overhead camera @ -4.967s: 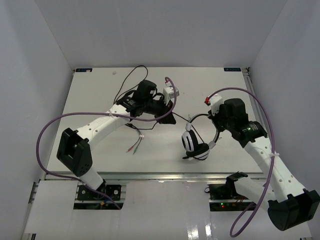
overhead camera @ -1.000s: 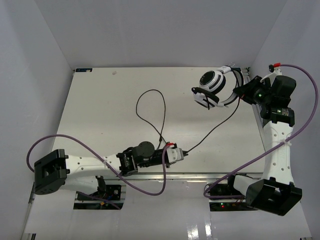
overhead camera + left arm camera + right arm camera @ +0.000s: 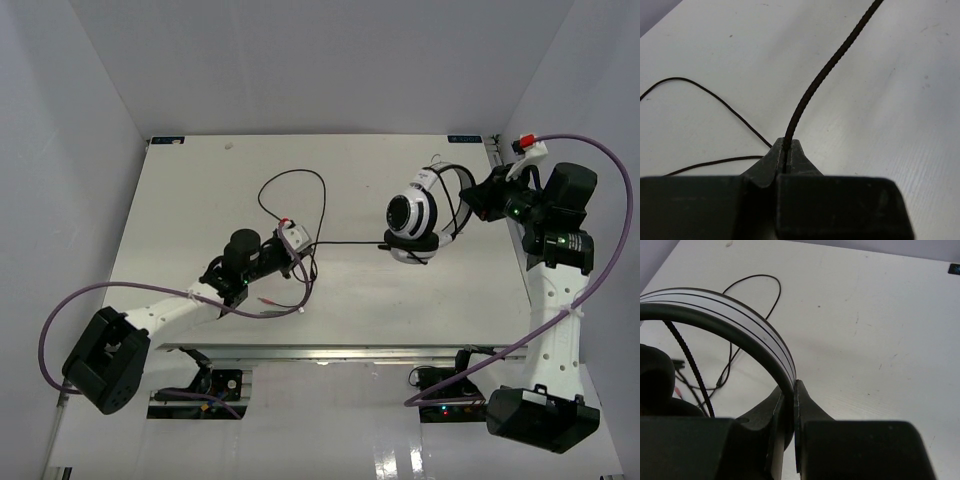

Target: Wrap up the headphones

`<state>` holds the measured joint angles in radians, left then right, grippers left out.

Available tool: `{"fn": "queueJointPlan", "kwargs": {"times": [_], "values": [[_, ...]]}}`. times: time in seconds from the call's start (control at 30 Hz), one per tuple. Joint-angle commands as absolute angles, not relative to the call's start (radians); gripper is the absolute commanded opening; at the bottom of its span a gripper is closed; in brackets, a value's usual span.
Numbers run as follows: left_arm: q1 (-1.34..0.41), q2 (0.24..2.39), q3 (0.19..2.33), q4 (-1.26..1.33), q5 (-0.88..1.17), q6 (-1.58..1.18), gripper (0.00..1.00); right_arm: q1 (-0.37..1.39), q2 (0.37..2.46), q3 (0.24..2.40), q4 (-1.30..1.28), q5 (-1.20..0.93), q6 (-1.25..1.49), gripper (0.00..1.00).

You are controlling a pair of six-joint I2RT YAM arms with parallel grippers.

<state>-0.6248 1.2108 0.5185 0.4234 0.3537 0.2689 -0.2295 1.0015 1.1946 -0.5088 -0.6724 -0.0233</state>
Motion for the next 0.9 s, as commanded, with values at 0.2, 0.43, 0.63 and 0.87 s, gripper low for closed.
{"fn": "queueJointPlan", "kwargs": {"times": [0.2, 0.43, 0.63, 0.87], "values": [[-0.588, 1.373, 0.993, 0.150, 0.555, 0.142, 0.00, -0.089, 0.941, 1.107, -0.669, -0.617, -0.495, 0.08], [-0.593, 1.406, 1.234, -0.016, 0.838, -0.127, 0.00, 0.113, 0.964, 1.032, -0.446, -0.173, -0.279, 0.08], [-0.694, 1.398, 1.301, 0.032, 1.014, -0.389, 0.00, 0.146, 1.081, 1.093, -0.287, -0.016, -0.109, 0.08], [-0.818, 1.457, 1.192, 0.329, 0.852, -0.731, 0.07, 0.202, 1.220, 1.202, -0.247, 0.037, 0.045, 0.08]]}}
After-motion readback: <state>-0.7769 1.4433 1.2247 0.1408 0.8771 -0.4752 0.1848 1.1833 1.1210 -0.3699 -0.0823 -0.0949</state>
